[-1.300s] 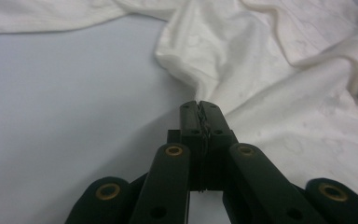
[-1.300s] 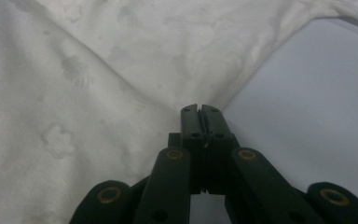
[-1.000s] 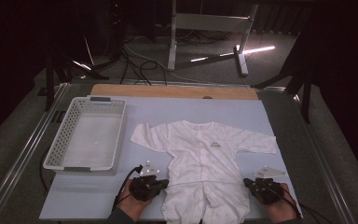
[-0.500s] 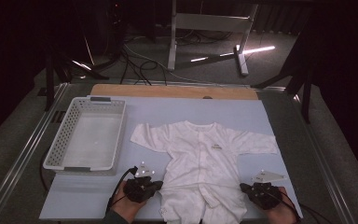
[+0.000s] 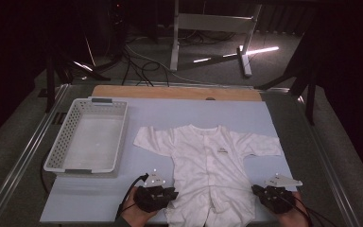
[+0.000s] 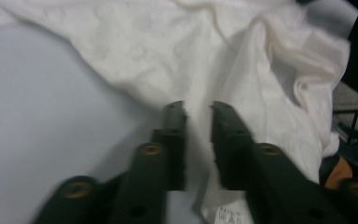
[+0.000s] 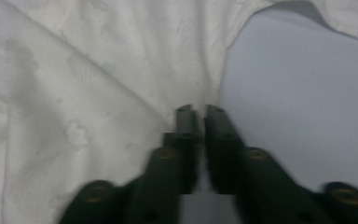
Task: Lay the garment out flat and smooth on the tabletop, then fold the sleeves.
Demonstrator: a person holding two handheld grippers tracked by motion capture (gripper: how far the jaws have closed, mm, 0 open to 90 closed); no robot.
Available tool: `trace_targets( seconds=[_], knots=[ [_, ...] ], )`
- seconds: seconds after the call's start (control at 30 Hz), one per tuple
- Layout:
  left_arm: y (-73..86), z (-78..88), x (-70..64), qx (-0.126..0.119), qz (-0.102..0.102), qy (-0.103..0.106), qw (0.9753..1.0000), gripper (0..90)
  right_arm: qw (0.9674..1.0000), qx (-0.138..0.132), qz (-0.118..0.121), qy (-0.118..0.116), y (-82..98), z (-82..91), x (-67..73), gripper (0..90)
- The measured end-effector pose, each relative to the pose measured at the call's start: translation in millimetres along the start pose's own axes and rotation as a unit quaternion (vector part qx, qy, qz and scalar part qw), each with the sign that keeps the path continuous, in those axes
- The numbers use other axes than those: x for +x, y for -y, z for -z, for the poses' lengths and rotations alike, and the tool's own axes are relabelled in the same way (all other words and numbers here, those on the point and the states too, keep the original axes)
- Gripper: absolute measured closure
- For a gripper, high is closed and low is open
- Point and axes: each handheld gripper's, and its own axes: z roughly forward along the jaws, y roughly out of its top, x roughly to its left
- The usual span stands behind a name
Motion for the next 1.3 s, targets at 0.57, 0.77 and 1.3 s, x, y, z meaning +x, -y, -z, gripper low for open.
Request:
trace_targets(
  seconds=[0.57,0.77,1.3],
  knots=[
    [-18.3,15.7,16.0,-0.078,0.006,-0.066,0.9947,19.8,0.9935,-0.101,-0.047,-0.024,-23.3,-0.7,-13.9,17.6],
    [-22.4,14.9,20.8,-0.084,0.009,-0.072,0.9938,11.5,0.9905,-0.127,-0.042,-0.032,-31.9,0.0,-10.8,15.4],
    [-34.6,19.5,38.1,-0.111,0.024,-0.095,0.9889,0.2,0.9869,-0.155,-0.031,-0.031,-38.7,0.5,-3.3,14.4]
  ],
)
